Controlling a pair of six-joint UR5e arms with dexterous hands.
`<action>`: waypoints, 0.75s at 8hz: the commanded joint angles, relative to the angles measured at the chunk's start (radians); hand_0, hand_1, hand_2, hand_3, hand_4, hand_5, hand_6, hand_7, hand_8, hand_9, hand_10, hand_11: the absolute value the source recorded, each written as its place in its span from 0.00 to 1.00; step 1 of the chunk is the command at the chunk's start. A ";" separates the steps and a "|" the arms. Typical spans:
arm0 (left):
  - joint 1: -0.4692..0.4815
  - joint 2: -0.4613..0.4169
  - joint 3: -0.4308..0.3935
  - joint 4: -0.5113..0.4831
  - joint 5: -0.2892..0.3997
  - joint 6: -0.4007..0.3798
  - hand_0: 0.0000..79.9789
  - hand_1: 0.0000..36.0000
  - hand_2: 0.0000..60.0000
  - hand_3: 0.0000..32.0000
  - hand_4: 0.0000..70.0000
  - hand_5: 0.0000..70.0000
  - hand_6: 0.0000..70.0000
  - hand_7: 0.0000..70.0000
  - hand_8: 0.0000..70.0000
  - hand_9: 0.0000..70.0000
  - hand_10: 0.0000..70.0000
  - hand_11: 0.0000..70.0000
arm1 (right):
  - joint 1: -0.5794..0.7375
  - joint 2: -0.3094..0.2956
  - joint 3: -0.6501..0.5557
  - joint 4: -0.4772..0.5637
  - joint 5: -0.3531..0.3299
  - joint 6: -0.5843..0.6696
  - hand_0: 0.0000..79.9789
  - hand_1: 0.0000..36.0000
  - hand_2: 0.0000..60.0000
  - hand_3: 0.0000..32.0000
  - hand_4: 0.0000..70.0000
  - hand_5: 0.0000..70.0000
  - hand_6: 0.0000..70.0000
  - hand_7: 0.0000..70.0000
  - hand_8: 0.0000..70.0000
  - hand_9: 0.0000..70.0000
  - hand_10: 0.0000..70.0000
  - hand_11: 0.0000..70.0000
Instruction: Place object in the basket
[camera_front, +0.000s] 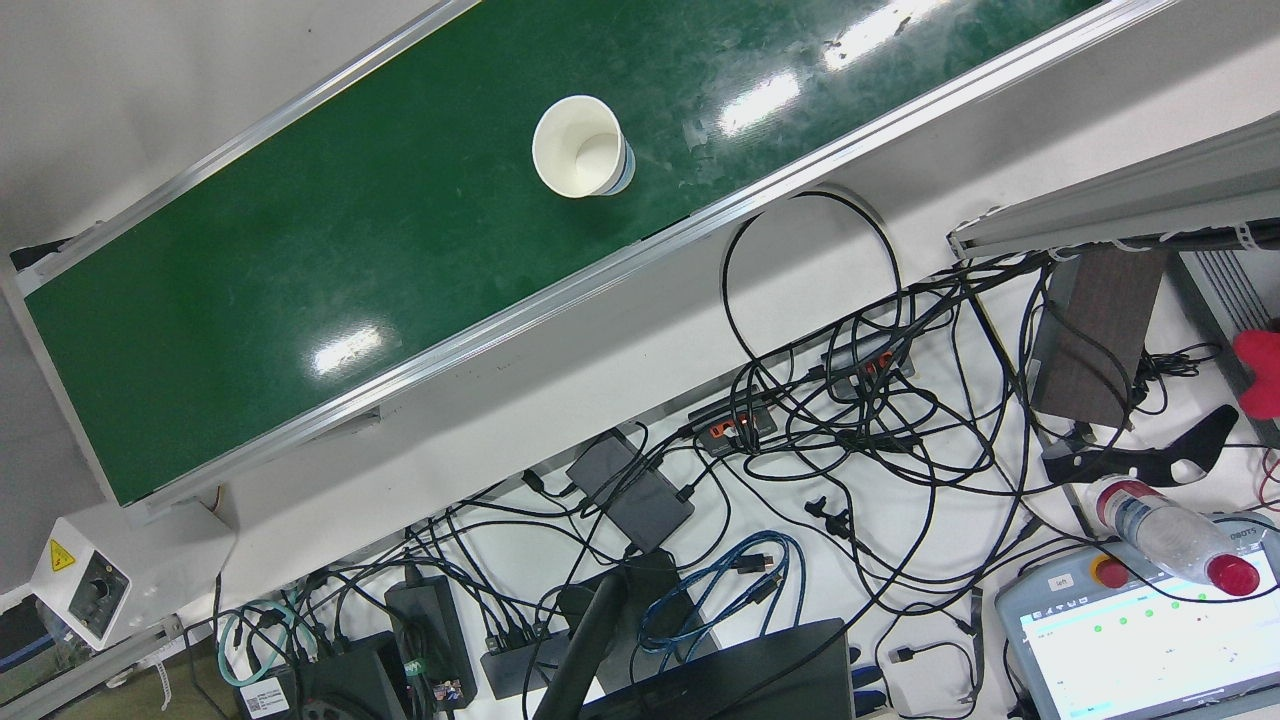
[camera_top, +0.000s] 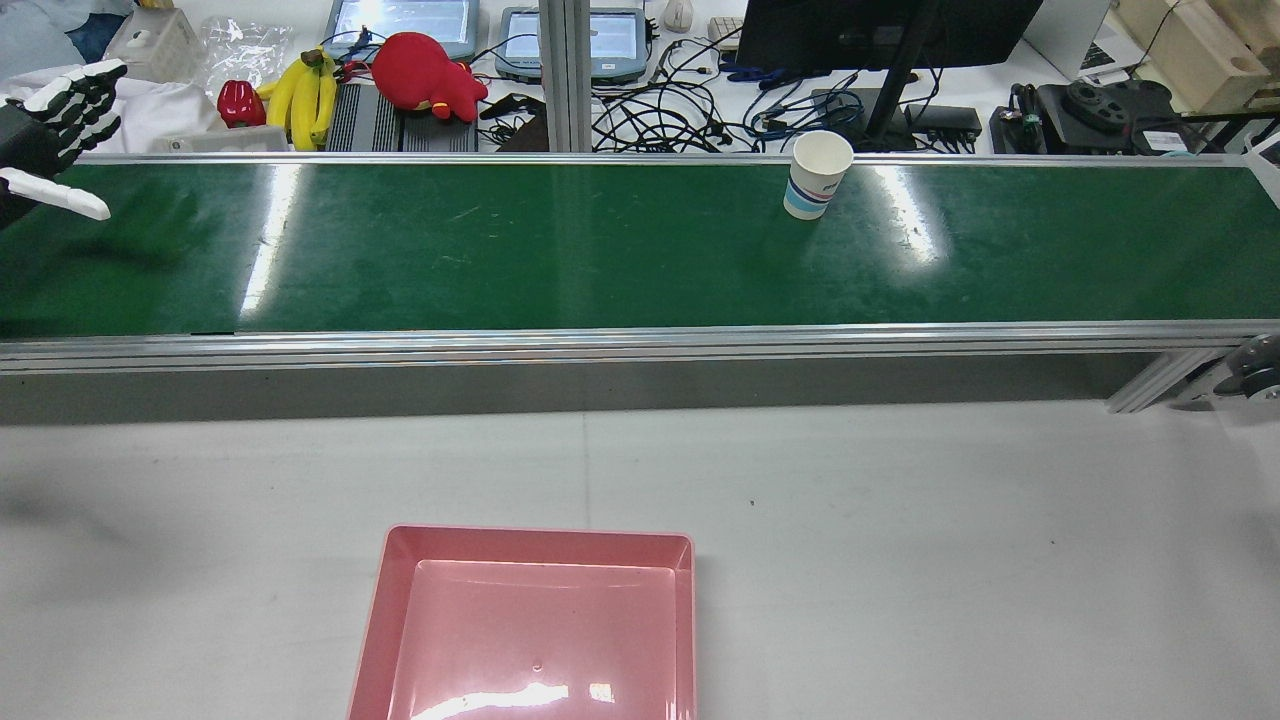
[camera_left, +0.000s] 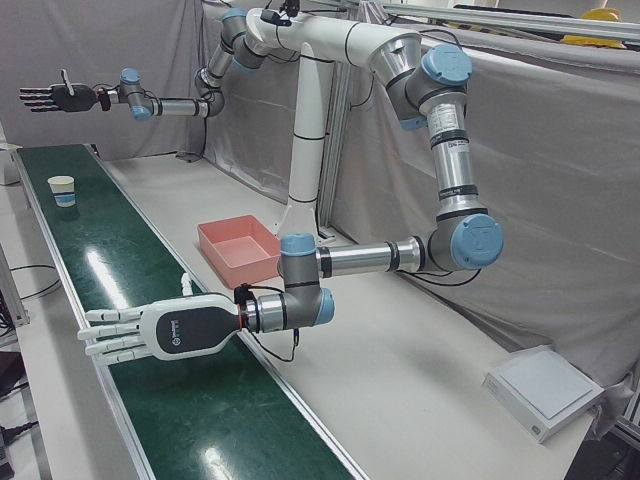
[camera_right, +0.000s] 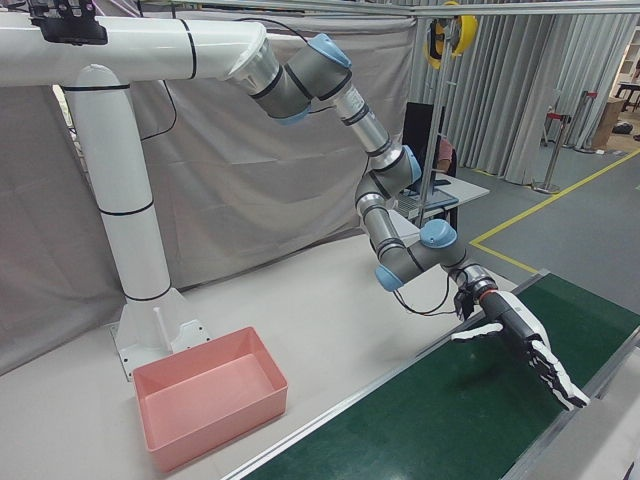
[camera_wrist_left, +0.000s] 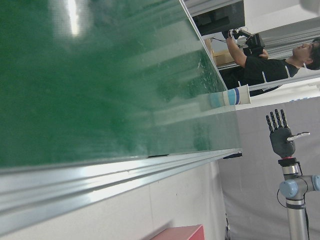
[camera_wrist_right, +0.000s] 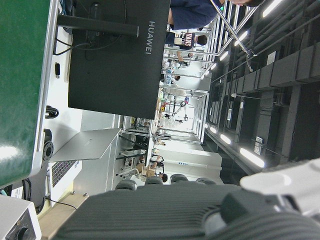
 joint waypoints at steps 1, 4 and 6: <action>-0.001 0.000 0.001 0.000 -0.002 0.000 0.69 0.27 0.00 0.07 0.01 0.20 0.00 0.00 0.00 0.00 0.03 0.07 | 0.000 0.000 0.000 0.000 0.000 0.000 0.00 0.00 0.00 0.00 0.00 0.00 0.00 0.00 0.00 0.00 0.00 0.00; -0.003 0.000 0.001 0.000 -0.002 -0.004 0.69 0.27 0.00 0.08 0.01 0.20 0.00 0.00 0.00 0.00 0.03 0.07 | 0.000 0.000 0.000 0.000 0.000 0.000 0.00 0.00 0.00 0.00 0.00 0.00 0.00 0.00 0.00 0.00 0.00 0.00; -0.001 0.000 0.001 0.000 0.000 -0.004 0.69 0.27 0.00 0.07 0.01 0.21 0.00 0.00 0.00 0.00 0.03 0.07 | 0.000 0.000 0.000 0.000 0.000 0.000 0.00 0.00 0.00 0.00 0.00 0.00 0.00 0.00 0.00 0.00 0.00 0.00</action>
